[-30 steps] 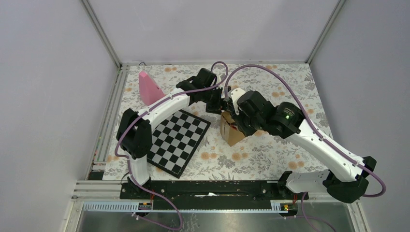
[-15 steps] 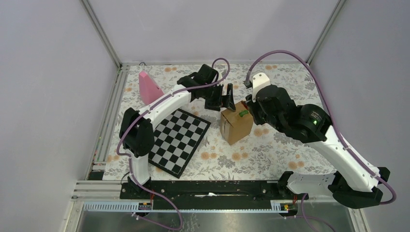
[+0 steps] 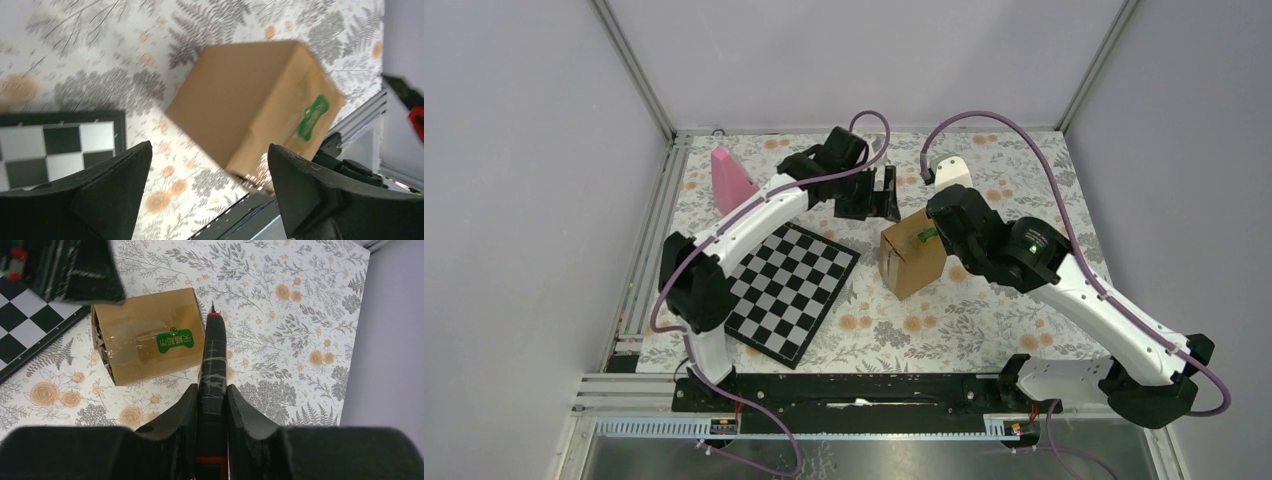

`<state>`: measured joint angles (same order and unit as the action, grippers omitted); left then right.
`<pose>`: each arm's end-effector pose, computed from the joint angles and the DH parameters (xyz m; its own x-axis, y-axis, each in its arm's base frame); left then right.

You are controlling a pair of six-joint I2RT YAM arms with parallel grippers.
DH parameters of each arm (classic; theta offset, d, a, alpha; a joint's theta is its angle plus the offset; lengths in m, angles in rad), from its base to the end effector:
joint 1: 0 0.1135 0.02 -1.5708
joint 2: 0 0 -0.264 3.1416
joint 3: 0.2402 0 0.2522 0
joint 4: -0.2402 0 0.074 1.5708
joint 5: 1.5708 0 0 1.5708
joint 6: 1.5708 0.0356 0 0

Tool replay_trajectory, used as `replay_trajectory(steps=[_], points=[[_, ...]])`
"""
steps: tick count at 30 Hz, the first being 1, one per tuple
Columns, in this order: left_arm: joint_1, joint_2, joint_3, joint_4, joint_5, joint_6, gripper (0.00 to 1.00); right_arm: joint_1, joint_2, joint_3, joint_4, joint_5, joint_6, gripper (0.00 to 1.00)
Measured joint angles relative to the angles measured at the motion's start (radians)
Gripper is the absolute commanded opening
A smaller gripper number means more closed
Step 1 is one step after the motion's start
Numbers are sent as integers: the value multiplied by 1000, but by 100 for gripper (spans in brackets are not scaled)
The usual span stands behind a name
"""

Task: Unpack the express box
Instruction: Cut the express box at the center of the board, then adjust the express box at the center of the board.

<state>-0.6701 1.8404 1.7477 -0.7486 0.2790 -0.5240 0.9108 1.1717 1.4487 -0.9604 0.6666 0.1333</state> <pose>0.3167 -0.2635 0.3243 -0.8766 0.0809 -0.4743 0.3492 0.7853 -0.5112 0.1496 0.1569 0.4171 -0.4272 -0.3800 -0.8204 -0.2725 0.9193 -0.2839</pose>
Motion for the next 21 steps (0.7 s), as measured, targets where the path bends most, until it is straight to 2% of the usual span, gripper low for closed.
replay_trajectory(steps=[5, 9, 21], points=[[4, -133, -140, -24, -56, -8, 92, -7, 15, 1, 32, -35, -2, 0], [5, -205, -192, -23, -71, -11, 92, -8, 15, 1, 28, -81, 6, 0], [6, -221, -226, -19, -73, -18, 92, -11, -11, -37, 20, -108, 48, 0]])
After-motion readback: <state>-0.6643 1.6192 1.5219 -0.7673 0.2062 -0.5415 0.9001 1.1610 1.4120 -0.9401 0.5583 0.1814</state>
